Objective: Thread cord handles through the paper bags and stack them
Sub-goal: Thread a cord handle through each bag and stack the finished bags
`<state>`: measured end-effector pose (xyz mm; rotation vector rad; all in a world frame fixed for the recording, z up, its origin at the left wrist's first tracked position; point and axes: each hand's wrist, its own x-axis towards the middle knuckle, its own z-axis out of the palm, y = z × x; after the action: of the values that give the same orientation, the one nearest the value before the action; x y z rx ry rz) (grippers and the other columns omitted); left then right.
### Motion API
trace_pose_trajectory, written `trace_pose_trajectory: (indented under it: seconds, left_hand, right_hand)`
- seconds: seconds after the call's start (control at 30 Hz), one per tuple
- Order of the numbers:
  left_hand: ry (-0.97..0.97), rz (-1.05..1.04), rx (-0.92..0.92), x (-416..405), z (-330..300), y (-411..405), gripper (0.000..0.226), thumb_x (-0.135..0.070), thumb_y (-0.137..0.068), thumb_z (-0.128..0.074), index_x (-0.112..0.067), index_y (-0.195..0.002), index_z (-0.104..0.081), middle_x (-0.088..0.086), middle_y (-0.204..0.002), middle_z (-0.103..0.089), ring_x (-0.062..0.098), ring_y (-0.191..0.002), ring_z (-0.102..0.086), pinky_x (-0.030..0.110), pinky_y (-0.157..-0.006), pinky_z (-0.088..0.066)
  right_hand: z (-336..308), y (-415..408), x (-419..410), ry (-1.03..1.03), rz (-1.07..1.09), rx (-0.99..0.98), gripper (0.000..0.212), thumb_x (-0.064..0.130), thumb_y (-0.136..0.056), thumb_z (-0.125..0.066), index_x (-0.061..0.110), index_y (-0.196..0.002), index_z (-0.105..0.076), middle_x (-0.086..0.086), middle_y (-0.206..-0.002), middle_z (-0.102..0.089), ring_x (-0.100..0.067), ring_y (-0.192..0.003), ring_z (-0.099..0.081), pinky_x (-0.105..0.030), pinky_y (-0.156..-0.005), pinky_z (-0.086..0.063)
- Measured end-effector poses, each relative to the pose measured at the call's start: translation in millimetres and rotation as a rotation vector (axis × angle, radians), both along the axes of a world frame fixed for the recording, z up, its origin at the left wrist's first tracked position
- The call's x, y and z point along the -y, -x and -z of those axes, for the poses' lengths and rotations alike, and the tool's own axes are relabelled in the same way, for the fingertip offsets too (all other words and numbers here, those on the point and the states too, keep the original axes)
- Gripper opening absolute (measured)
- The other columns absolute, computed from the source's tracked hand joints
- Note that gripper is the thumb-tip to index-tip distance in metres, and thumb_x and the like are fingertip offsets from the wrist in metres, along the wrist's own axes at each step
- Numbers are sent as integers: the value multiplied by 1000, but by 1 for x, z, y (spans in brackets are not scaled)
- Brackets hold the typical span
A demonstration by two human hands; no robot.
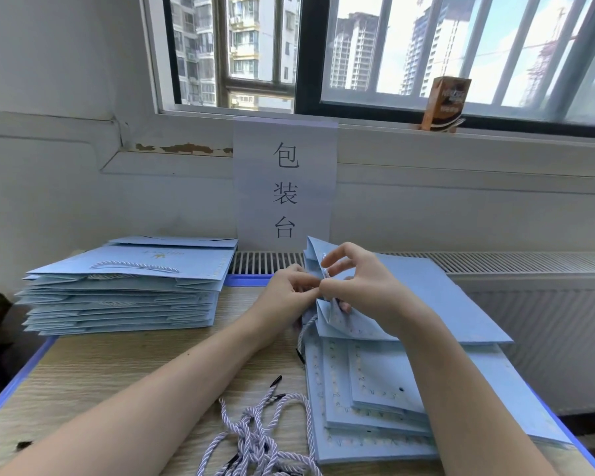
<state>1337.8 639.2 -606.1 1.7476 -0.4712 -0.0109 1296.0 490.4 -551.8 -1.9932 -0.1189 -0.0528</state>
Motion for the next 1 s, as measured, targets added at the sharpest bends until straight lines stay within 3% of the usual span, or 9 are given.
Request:
trace_pose_trajectory:
  seconds: [0.13, 0.27, 0.4, 0.53, 0.63, 0.7, 0.77, 0.87, 1.0]
  left_hand:
    - [114, -60, -30, -1, -1, 0, 19, 6, -77, -70, -11, -78, -63, 3, -66, -44, 10, -57, -40, 19, -54, -38]
    - [103, -70, -47, 0, -3, 2, 30, 18, -72, -62, -9, -77, -49, 0, -63, -39, 4, -50, -34, 14, -47, -36]
    - [149, -114, -63, -1, -3, 0, 20, 11, -80, -58, -9, -80, -55, 5, -74, -52, 13, -57, -48, 22, -51, -43]
    - [326, -139, -225, 0, -8, -1, 20, -6, -93, -45, -6, -77, -57, 8, -61, -54, 20, -51, -46, 26, -47, -36]
    - [366, -141, -242, 1, -7, -2, 30, -20, -101, -49, 4, -90, -62, 12, -70, -60, 16, -49, -53, 24, -47, -42]
    - [288, -231, -163, 1, 0, -5, 18, -11, -96, -61, 6, -101, -59, 7, -83, -61, 10, -51, -55, 25, -51, -47]
    - [255, -301, -120, 0, 4, -8, 19, -3, -89, -68, -2, -106, -58, 4, -98, -61, 5, -58, -61, 25, -55, -53]
    - [380, -312, -183, -2, 2, -8, 39, -1, -83, -75, -9, -116, -56, 11, -109, -68, 21, -80, -71, 34, -60, -58]
    - [511, -224, -333, 3, -9, 0, 38, 1, -81, -76, -2, -114, -59, 22, -95, -73, 31, -76, -70, 38, -65, -58]
  right_hand:
    - [-1, 2, -5, -6, -51, 9, 34, 9, -71, -71, 17, -102, -60, -5, -105, -59, -18, -58, -55, -33, -58, -48]
    - [1, 4, -9, 73, -95, 7, 30, 6, -78, -71, 18, -103, -60, -4, -107, -58, -16, -60, -57, -29, -58, -49]
    - [3, 2, -7, 70, -92, -22, 30, 7, -78, -73, 19, -103, -61, -4, -110, -59, -15, -61, -57, -29, -60, -49]
    - [5, 0, -9, 2, -103, -88, 20, 6, -87, -66, 12, -106, -61, -6, -103, -58, -16, -58, -56, -27, -58, -49]
    - [6, -4, -10, -30, -31, -56, 13, 4, -95, -54, 8, -105, -61, -7, -92, -58, -17, -55, -56, -31, -57, -49]
    - [7, -6, -9, -3, 11, -7, 13, 4, -95, -52, 11, -102, -61, -6, -91, -60, -16, -52, -55, -31, -55, -47]
    - [7, -7, -7, 76, 36, 50, 12, 8, -95, -53, 16, -99, -61, -3, -94, -61, -15, -57, -56, -28, -53, -45]
    - [6, -6, -3, 348, 61, 153, 10, 13, -94, -54, 20, -96, -62, 4, -92, -62, -18, -75, -59, -24, -54, -44]
    - [6, -3, -1, 457, 58, 220, 10, 14, -92, -58, 22, -89, -63, 6, -82, -62, -9, -71, -55, -15, -56, -40]
